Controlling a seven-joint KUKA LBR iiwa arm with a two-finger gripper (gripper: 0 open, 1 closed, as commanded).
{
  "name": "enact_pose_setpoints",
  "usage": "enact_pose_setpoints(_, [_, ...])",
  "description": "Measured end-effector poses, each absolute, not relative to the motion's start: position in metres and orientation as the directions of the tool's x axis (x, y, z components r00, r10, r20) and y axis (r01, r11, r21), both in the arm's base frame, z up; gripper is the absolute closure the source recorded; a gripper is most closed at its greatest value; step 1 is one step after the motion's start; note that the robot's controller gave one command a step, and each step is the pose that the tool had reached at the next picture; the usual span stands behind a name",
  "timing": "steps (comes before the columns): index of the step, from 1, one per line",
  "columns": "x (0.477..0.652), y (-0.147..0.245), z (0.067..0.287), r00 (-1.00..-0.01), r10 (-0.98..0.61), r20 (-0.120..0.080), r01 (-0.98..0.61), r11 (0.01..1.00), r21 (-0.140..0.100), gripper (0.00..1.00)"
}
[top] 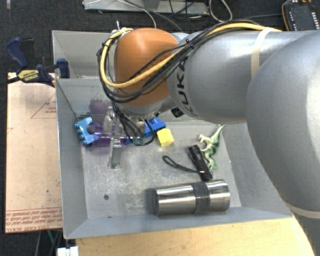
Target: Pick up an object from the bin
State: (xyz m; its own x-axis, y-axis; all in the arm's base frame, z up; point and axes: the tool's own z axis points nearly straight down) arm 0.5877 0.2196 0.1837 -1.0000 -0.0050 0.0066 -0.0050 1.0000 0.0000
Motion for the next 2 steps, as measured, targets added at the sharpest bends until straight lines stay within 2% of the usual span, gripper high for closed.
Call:
enact_pose_setpoints(1, [0.590, 0.218, 0.189, -1.000, 0.000, -0.001, 0.000, 1.000, 0.001, 0.00])
enact_pose_setpoints(2, [0.640, 0.158, 0.069, -0.995, -0.099, 0.001, -0.099, 0.995, 0.000, 0.00])
